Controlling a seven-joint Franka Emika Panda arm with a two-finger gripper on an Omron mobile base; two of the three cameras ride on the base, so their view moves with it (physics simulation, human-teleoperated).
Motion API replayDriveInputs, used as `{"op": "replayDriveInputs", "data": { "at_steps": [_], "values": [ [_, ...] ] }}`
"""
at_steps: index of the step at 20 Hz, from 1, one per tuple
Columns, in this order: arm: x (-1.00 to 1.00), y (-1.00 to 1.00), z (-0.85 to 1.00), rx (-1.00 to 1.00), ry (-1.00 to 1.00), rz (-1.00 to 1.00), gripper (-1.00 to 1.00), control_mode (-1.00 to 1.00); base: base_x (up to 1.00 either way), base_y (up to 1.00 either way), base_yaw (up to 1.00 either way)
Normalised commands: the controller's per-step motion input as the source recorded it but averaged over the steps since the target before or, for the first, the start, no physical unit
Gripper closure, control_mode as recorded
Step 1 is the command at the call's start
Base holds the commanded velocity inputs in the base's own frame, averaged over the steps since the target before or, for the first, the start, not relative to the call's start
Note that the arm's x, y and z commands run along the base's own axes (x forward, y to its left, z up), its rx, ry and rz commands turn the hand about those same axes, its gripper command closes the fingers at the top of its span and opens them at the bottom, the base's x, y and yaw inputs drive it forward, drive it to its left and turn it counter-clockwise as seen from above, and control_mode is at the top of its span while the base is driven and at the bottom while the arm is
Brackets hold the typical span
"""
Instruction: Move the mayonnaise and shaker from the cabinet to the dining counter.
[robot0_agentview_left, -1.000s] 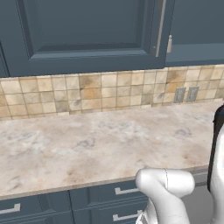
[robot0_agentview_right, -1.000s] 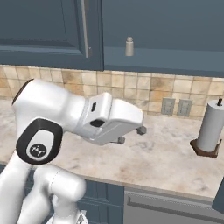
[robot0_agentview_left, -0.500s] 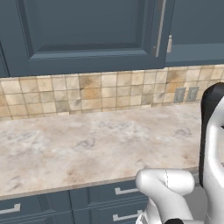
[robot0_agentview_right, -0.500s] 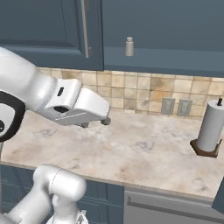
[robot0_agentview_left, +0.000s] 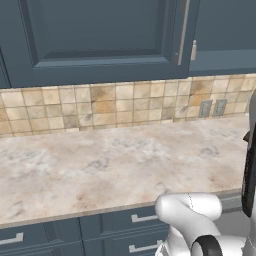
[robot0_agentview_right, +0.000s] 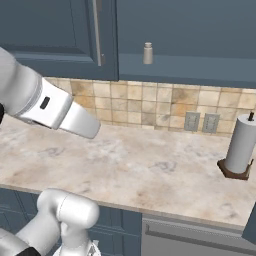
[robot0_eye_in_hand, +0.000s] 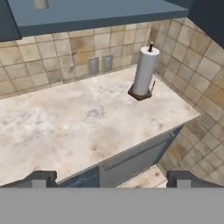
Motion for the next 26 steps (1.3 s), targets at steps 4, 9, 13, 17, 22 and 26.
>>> {"op": "replayDriveInputs", "data": {
  "at_steps": [4,9,13,17,22,26],
  "values": [
    [0.02,0.63,0.07,0.14,-0.34,0.00,-1.00,-1.00,0.00,0.00,0.00],
    [0.28,0.54,0.06,0.05,-0.32,0.03,-1.00,-1.00,0.00,0.00,0.00],
    [0.53,0.30,0.42,0.03,-0.14,0.10,-1.00,-1.00,0.00,0.00,0.00],
    [0.63,0.20,0.45,0.00,0.00,0.12,-1.00,-1.00,0.00,0.00,0.00],
    [0.67,0.12,0.23,0.00,0.00,0.11,-1.00,-1.00,0.00,0.00,0.00],
    [0.65,0.04,0.01,0.00,0.00,0.09,-1.00,-1.00,0.00,0.00,0.00]
  ]
}}
